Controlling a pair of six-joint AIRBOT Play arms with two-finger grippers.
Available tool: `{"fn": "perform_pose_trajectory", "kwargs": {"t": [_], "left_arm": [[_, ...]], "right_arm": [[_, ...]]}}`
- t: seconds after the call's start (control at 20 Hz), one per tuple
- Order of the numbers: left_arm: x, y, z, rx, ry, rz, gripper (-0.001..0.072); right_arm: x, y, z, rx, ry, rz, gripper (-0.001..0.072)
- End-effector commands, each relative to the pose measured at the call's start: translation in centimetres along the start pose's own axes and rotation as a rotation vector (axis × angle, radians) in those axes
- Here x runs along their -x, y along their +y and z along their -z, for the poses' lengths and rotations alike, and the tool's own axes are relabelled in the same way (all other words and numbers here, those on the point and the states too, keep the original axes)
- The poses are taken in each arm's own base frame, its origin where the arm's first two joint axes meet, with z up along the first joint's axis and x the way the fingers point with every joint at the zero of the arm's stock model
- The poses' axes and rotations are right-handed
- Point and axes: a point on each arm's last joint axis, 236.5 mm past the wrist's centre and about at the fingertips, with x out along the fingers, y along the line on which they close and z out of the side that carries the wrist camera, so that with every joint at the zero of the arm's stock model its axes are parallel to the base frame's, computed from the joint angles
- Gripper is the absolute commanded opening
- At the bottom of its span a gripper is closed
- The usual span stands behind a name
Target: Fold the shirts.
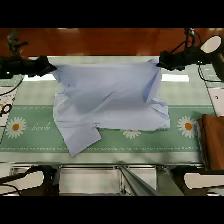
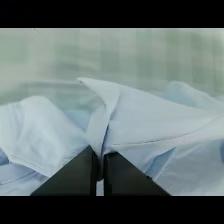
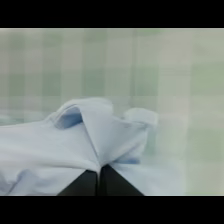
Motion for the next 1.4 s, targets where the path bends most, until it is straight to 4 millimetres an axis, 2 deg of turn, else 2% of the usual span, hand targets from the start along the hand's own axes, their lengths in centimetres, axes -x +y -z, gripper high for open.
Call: {"fn": "perform_pose_trajectory", "kwargs": {"t": [0.0, 0.05, 0.15, 0.25, 0.35, 0.4, 0.45, 0.5, 0.6, 0.7, 0.8, 0.9, 1.2, 1.35], "left_arm": [[-3.7, 1.0, 4.1, 0.080, 0.180, 0.026, 0.0416], [-3.3, 1.2, 4.9, 0.094, 0.218, 0.025, 0.0508], [-0.6, 2.5, 5.6, 0.077, 0.302, -0.003, 0.0507], [3.4, 4.8, 6.1, 0.101, 0.345, -0.044, 0.0506], [7.4, 7.3, 6.5, 0.157, 0.301, -0.094, 0.0506], [8.9, 8.6, 7.5, 0.193, 0.267, -0.113, 0.0506], [9.9, 9.9, 9.3, 0.235, 0.245, -0.130, 0.0506], [10.5, 11.3, 12.1, 0.304, 0.237, -0.145, 0.0506], [10.3, 13.4, 18.1, 0.501, 0.219, -0.148, 0.0506], [9.4, 13.4, 21.1, 0.706, 0.161, -0.046, 0.0506], [8.7, 13.1, 21.9, 0.803, 0.127, 0.033, 0.0506], [7.9, 12.7, 22.7, 0.793, 0.167, 0.049, 0.0506], [3.5, 11.4, 23.6, 0.678, 0.263, 0.008, 0.0506], [1.5, 10.0, 22.9, 0.642, 0.268, 0.023, 0.0504]], "right_arm": [[-1.1, -0.8, -1.5, -0.114, -0.024, -0.090, 0.0320], [-0.5, -0.9, -1.5, -0.117, -0.023, -0.095, 0.0421], [2.2, -2.5, -1.6, -0.128, 0.012, -0.092, 0.0420], [5.9, -5.9, -0.1, -0.145, 0.078, -0.049, 0.0419], [9.1, -11.3, 4.1, -0.177, 0.204, 0.093, 0.0419], [9.9, -13.4, 6.7, -0.219, 0.240, 0.145, 0.0419], [9.8, -14.6, 9.2, -0.274, 0.246, 0.160, 0.0419], [9.1, -15.2, 11.8, -0.336, 0.233, 0.153, 0.0419], [6.9, -14.7, 16.8, -0.434, 0.174, 0.083, 0.0418], [5.8, -12.8, 19.8, -0.483, 0.130, -0.020, 0.0419], [5.9, -11.2, 21.4, -0.467, 0.147, -0.076, 0.0419], [6.3, -10.4, 22.1, -0.432, 0.170, -0.093, 0.0419], [6.5, -10.0, 22.2, -0.426, 0.177, -0.105, 0.0419], [6.5, -10.0, 22.2, -0.426, 0.177, -0.104, 0.0418]]}}
